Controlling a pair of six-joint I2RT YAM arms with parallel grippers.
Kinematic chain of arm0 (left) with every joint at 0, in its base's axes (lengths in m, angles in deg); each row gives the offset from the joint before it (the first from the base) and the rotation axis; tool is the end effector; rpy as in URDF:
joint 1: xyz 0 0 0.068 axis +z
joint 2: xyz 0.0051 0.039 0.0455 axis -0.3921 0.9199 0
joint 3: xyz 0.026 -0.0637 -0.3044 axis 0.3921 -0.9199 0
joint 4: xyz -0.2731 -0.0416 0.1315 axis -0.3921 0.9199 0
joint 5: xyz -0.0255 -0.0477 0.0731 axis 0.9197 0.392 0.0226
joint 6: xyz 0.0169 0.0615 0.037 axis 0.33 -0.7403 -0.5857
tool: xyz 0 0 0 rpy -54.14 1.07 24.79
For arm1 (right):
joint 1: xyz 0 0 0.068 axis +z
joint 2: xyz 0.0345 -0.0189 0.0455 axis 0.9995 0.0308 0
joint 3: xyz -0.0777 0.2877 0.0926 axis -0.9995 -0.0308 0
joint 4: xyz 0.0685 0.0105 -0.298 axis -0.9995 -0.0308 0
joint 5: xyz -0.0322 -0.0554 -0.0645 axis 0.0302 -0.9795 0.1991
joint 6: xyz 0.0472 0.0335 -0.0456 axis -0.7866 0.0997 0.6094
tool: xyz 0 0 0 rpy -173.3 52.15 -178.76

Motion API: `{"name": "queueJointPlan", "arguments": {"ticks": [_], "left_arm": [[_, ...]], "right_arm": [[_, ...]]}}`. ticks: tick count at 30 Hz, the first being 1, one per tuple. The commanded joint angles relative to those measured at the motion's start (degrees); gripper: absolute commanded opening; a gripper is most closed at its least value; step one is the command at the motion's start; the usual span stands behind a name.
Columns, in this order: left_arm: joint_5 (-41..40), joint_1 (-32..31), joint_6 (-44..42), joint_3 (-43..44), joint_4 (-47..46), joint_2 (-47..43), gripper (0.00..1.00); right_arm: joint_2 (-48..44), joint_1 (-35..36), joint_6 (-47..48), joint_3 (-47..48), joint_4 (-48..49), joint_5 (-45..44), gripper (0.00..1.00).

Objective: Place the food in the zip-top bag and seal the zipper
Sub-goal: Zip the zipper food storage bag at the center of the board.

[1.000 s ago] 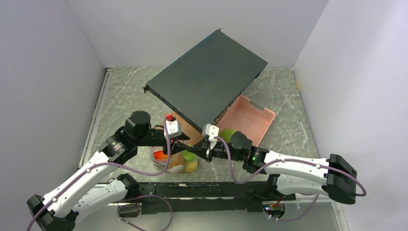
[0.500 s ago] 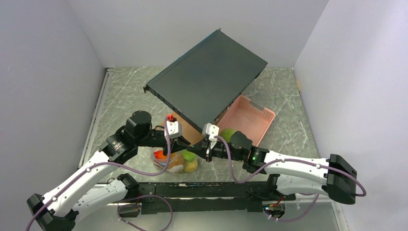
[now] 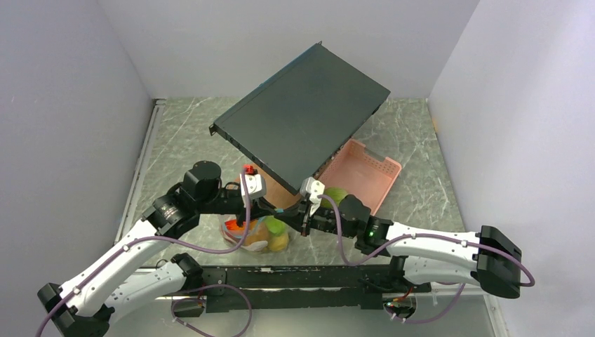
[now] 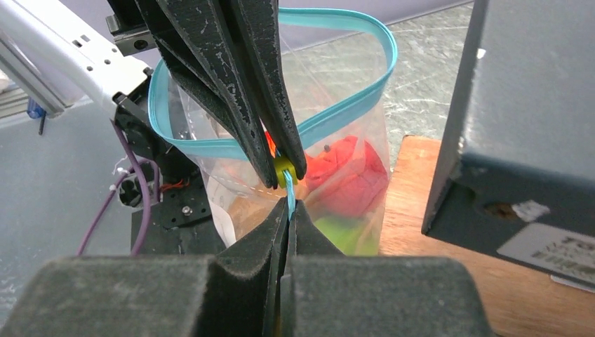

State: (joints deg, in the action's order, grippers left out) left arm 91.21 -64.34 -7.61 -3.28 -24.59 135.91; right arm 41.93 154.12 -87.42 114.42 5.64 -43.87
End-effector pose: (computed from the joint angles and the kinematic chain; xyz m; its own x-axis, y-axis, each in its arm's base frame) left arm 0.1338 -0.1667 0.3595 -0.1203 0.2994 -0.9465 0.9808 0.1832 -0.0667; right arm 0.1081 0.2615 0.2776 -0.1160 0.0274 -0.9929 -0.9521 0.2817 0.1190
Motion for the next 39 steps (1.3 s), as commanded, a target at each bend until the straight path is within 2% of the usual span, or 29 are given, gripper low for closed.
{"name": "queueJointPlan", "arguments": {"ticks": [1, 9, 15, 19, 20, 22, 35, 39], "left_arm": [[-5.16, 0.27, 0.74, 3.29, 3.90, -0.99, 0.00], [-7.37, 0.25, -0.46, 5.17, 8.80, -1.21, 0.00], [-6.40, 0.21, -0.24, 4.91, 8.92, -2.82, 0.00], [-5.48, 0.27, 0.12, 5.41, 8.53, -2.79, 0.00], [-5.22, 0.28, 0.27, 5.59, 8.45, -2.80, 0.00], [-4.85, 0.21, 0.48, 5.74, 8.40, -2.82, 0.00], [-4.21, 0.27, 0.50, 5.44, 8.74, -3.07, 0.00], [-4.25, 0.29, 0.33, 5.36, 9.26, -3.14, 0.00]], "right_arm": [[-2.70, -0.11, -2.64, -1.79, 2.74, -3.24, 0.00], [-5.89, -0.15, -3.13, -3.67, 1.53, -3.24, 0.00], [-4.30, -0.15, 1.75, 1.90, -8.48, 6.41, 0.00], [-2.28, -0.14, 2.17, 4.76, -11.35, 7.64, 0.19], [-2.25, -0.15, 2.07, 4.96, -11.30, 7.46, 0.27], [-2.21, -0.16, 2.31, 5.66, -11.74, 7.56, 0.32], [1.80, -0.24, 4.30, 13.18, -15.73, 4.19, 0.33], [3.60, -0.16, 5.42, 15.20, -17.50, 4.31, 0.24]]}}
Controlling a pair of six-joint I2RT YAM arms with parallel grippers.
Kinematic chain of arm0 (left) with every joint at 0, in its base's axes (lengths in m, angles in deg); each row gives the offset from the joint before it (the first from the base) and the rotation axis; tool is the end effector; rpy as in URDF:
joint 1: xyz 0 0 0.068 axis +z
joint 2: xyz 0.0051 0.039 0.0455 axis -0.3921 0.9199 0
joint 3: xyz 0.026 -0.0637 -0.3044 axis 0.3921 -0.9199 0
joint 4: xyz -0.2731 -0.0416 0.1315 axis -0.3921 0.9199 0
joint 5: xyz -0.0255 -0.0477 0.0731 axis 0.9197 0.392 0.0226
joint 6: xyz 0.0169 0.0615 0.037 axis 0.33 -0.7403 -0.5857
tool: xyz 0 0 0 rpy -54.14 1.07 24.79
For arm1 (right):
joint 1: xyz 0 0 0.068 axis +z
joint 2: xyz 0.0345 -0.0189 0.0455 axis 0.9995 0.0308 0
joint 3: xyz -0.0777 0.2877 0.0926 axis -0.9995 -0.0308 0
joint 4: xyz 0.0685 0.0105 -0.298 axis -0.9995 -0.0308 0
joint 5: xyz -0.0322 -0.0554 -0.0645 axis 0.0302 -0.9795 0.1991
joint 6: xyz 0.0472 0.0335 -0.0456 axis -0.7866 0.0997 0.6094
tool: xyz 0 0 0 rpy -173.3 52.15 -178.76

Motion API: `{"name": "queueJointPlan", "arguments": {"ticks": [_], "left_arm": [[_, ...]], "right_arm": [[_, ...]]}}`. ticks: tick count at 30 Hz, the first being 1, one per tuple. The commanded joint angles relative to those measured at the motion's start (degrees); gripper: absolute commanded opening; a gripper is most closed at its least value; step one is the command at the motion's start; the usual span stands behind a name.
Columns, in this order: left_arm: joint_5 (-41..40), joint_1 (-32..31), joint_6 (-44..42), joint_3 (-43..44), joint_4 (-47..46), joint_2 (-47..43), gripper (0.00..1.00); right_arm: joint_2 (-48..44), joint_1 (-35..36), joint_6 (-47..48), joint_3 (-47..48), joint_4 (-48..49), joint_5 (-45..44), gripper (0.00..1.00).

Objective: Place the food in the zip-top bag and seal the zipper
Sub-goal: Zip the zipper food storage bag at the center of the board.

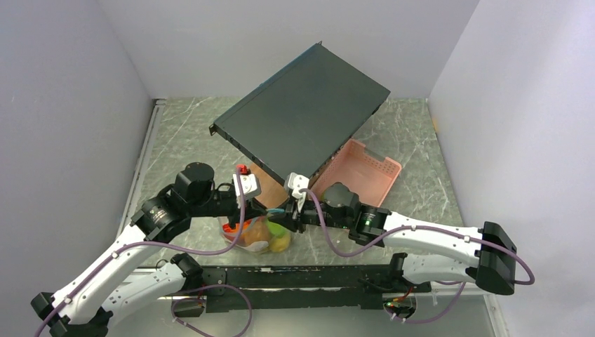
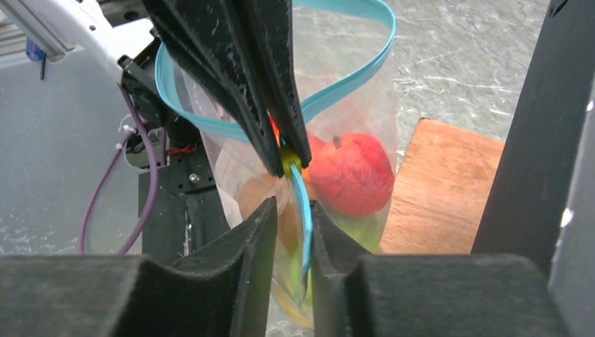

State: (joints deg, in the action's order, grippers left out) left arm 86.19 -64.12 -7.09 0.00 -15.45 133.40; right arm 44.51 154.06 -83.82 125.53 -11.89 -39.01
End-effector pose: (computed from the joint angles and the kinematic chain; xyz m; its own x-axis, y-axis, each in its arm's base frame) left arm 0.1232 -0.1505 0.3708 -0.1744 0.3471 -0.9215 0.9591 0.2718 -0.0792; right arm 0.1121 0.2823 0.3061 -0.1210 -0.1371 -0.9831 -0.9730 0.2123 0.0902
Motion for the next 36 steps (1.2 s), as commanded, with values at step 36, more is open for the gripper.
{"name": "queueJointPlan", "arguments": {"ticks": [36], "left_arm": [[-30.08, 0.07, 9.58, 1.78, 13.31, -13.50, 0.00]], "right_arm": [[-15.95, -0.17, -7.94, -9.16, -2.32, -24.49, 0.00]]}}
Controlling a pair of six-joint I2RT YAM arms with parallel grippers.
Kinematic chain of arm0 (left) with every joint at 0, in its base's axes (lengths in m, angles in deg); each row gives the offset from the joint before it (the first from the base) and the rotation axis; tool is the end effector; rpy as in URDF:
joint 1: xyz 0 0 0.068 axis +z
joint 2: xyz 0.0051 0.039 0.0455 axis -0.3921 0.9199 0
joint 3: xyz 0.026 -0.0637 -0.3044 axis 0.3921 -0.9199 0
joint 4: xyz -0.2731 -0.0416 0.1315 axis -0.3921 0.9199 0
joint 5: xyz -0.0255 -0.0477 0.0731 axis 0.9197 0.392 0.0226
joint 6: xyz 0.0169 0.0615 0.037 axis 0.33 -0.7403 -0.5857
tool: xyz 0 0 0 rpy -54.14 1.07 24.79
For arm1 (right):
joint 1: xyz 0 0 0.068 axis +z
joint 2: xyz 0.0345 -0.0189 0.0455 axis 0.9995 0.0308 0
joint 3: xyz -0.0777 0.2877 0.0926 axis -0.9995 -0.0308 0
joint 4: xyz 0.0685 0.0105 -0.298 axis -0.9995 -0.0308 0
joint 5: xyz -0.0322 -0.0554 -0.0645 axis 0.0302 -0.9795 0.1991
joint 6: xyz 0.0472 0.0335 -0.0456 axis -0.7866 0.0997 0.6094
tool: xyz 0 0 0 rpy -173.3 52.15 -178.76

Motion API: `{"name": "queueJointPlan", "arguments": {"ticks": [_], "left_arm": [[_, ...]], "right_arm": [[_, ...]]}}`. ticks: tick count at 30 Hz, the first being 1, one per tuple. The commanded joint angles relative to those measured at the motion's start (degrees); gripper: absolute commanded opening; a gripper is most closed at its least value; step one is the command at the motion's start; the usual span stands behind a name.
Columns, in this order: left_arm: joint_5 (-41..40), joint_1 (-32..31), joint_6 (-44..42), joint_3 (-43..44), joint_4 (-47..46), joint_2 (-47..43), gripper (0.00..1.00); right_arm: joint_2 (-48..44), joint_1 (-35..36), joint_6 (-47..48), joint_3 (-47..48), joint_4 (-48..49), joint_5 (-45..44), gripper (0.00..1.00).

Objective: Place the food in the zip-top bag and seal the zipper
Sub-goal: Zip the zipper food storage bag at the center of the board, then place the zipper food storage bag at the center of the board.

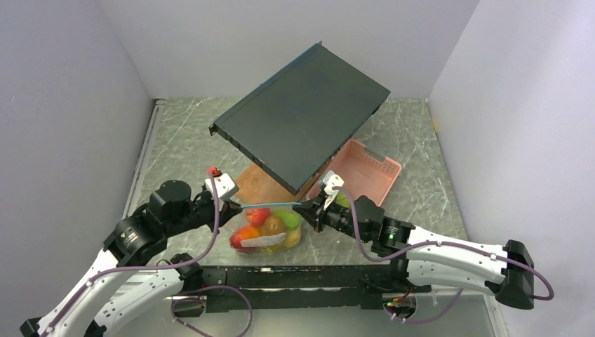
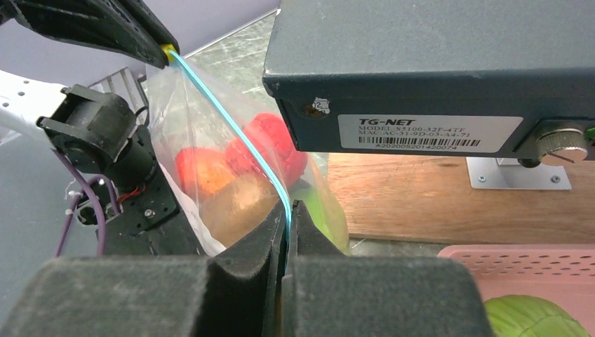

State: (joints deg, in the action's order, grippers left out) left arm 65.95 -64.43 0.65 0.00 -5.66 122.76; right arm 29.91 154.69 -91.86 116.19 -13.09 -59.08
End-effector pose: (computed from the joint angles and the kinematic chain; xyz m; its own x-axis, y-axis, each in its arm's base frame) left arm 0.0975 -0.1025 0.3745 -0.2956 0.3116 -0.9031 0.7973 0.6013 -0.0535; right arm 0.1057 0.2224 0.2981 -0.2031 0.0170 -0.9790 -0.8331 0.5223 0.1819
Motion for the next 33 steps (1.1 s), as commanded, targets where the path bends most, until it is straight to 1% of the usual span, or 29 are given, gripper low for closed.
{"name": "queueJointPlan", "arguments": {"ticks": [1, 2, 3, 12, 18, 21, 26, 29, 33], "left_arm": [[-11.28, 0.37, 1.86, 1.77, 4.13, -3.36, 0.00], [-11.59, 0.34, 3.52, 1.92, 4.71, -3.87, 0.00], [-14.15, 0.30, 4.41, 1.94, 5.35, -4.39, 0.00], [-23.68, 0.36, 8.05, 2.66, 7.78, -9.08, 0.00], [-31.60, 0.38, 9.71, 5.46, 11.49, -9.54, 0.00], [-33.82, 0.37, 9.59, 5.76, 11.63, -10.36, 0.00], [-39.92, 0.31, 11.00, 6.44, 13.32, -11.40, 0.00], [-42.29, 0.33, 12.23, 7.60, 14.75, -11.88, 0.00], [-43.98, 0.32, 12.93, 9.04, 15.47, -13.38, 0.00]], "right_arm": [[-1.37, -0.81, 0.07, 0.13, -1.15, -4.45, 0.00], [-1.53, -0.84, 0.08, -0.11, -1.09, -4.43, 0.00], [-1.64, -0.78, 0.00, -0.25, -0.93, -4.42, 0.00], [-1.24, -0.84, -0.28, -0.07, -1.06, -3.31, 0.00], [-1.28, -0.80, 0.02, 0.42, -1.29, -3.33, 0.00], [-0.83, -0.80, -0.16, 0.63, -1.12, -2.55, 0.00], [0.67, -0.82, -0.21, 1.49, -0.68, -1.82, 0.00], [1.80, -0.76, -0.31, 2.37, -0.32, -0.46, 0.00], [4.55, -0.04, -1.72, 3.57, 2.67, 4.31, 0.00]]}}
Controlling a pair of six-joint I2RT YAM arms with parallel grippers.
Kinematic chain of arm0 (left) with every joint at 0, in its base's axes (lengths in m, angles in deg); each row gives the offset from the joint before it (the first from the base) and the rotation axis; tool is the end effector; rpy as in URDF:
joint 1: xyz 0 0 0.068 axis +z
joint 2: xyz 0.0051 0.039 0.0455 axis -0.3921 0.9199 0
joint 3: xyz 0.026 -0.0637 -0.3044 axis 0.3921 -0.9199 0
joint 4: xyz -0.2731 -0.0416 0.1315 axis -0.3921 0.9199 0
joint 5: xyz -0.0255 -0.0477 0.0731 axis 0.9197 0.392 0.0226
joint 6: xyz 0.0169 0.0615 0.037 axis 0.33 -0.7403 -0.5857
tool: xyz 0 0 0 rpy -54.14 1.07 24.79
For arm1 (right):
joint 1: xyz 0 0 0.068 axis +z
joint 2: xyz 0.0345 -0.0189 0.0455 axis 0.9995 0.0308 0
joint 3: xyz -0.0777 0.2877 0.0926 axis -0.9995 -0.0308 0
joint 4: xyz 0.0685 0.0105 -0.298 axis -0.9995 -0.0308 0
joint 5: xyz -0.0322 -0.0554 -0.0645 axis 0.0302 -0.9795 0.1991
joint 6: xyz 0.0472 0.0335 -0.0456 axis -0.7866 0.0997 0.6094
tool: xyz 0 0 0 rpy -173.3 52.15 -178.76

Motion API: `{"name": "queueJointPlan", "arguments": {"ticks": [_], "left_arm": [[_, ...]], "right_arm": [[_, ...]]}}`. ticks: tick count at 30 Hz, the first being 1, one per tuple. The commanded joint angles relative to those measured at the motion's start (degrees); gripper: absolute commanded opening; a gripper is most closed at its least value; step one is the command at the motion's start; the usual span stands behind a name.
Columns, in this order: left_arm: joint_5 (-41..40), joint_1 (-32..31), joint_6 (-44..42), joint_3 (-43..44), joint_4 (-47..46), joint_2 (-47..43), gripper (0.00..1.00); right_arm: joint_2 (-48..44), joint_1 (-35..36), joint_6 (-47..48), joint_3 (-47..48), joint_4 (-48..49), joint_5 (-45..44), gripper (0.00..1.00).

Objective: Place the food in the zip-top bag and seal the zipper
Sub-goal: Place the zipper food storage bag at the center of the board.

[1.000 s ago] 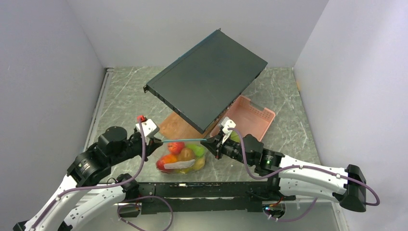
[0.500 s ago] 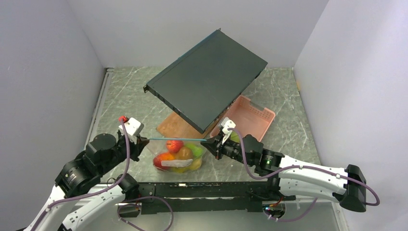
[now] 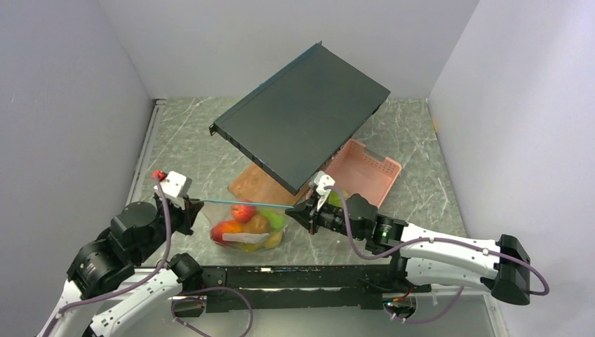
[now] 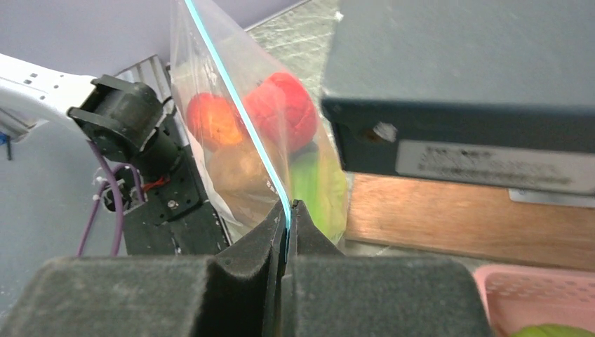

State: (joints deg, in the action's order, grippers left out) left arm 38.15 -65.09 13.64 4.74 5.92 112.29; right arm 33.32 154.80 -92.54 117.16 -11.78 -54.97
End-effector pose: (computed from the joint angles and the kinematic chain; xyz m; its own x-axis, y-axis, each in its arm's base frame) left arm 0.0621 -0.0330 0.3951 -0.3601 0.0835 -0.9292 0.3937 0.9166 -0.0702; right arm 0.1062 0.2358 0.2946 -0.2278 -0.0078 -0.9737 -0.8639 0.4629 0.1984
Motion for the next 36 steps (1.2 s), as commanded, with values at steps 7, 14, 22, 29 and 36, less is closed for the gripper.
{"name": "queueJointPlan", "arguments": {"ticks": [7, 14, 22, 29, 36], "left_arm": [[-29.06, 1.04, 6.11, 8.15, 6.65, -7.38, 0.12], [-33.21, 1.03, 7.94, 7.69, 7.23, -11.89, 0.71], [-24.85, 0.99, 8.85, 8.63, 6.41, -11.76, 0.83], [-17.23, 1.03, 10.85, 6.48, 3.39, -10.72, 0.85], [-14.43, 1.00, 10.99, 6.19, 1.11, -8.42, 0.86]], "right_arm": [[12.24, 10.67, -1.25, 11.08, 4.68, -3.65, 0.00], [25.70, 13.58, -18.51, 16.62, 16.67, -5.74, 0.00], [25.57, 14.09, -41.10, 10.63, 12.69, -32.23, 0.00], [20.49, 14.00, -50.47, 4.85, 1.81, -44.18, 0.00], [15.74, 14.98, -51.30, -0.26, -2.98, -46.28, 0.00]]}}
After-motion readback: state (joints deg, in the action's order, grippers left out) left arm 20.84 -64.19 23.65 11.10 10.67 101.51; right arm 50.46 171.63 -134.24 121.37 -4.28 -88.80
